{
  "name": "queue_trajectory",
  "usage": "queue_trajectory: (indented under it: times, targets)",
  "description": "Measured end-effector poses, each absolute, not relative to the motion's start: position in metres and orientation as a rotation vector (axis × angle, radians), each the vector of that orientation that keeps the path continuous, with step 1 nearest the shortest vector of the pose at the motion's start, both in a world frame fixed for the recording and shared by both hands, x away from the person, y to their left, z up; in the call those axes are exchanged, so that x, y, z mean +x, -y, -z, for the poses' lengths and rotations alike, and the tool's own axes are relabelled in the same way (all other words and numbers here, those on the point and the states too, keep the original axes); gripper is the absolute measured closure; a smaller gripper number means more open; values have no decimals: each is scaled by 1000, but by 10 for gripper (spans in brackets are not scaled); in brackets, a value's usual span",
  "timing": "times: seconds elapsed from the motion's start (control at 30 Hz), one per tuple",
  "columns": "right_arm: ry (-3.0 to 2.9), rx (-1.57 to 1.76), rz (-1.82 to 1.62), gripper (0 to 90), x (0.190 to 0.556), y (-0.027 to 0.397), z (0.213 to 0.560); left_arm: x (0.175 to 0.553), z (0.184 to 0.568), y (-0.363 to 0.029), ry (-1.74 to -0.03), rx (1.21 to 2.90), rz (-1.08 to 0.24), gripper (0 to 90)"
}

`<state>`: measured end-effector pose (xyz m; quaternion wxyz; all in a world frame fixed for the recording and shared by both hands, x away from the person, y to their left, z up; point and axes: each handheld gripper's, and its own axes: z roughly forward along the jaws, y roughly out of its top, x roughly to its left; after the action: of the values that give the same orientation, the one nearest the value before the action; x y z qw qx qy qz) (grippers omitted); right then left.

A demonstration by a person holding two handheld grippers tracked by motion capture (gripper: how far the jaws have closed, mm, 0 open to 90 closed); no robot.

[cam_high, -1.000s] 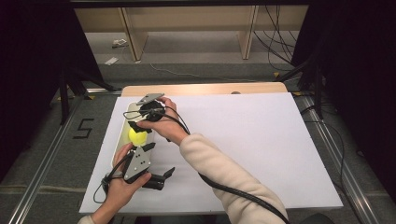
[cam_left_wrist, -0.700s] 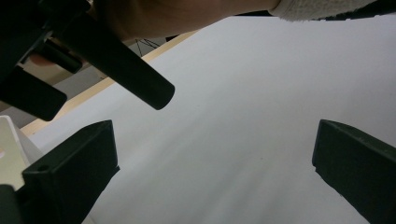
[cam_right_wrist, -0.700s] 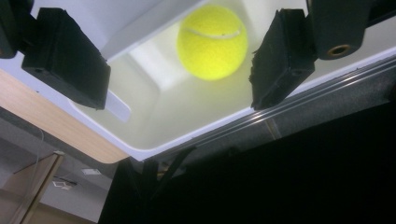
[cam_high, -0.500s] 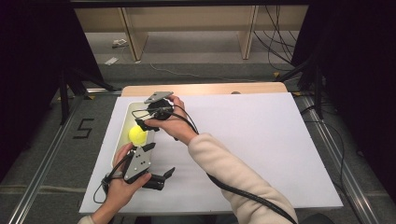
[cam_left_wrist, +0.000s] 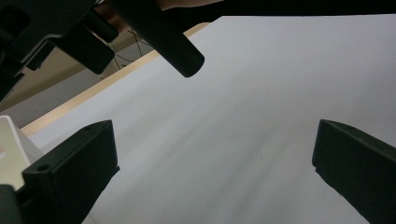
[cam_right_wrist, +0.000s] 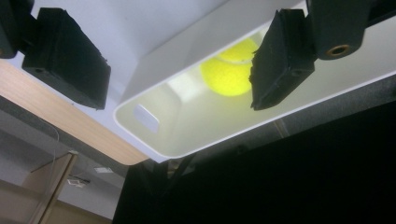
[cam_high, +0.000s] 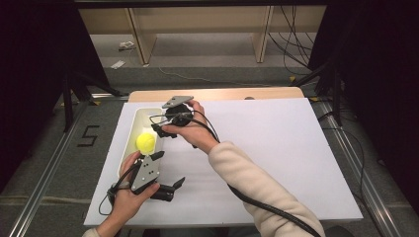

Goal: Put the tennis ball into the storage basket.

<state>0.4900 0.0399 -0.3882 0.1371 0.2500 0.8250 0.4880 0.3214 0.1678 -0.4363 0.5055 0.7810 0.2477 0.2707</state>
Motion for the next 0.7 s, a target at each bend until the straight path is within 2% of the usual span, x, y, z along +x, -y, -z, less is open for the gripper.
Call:
queue_trajectory:
  times: [0.7]
  targets:
    - [-2357,775,-1392,206,487,7,393,321,437,-168,-602,1885,-649,0]
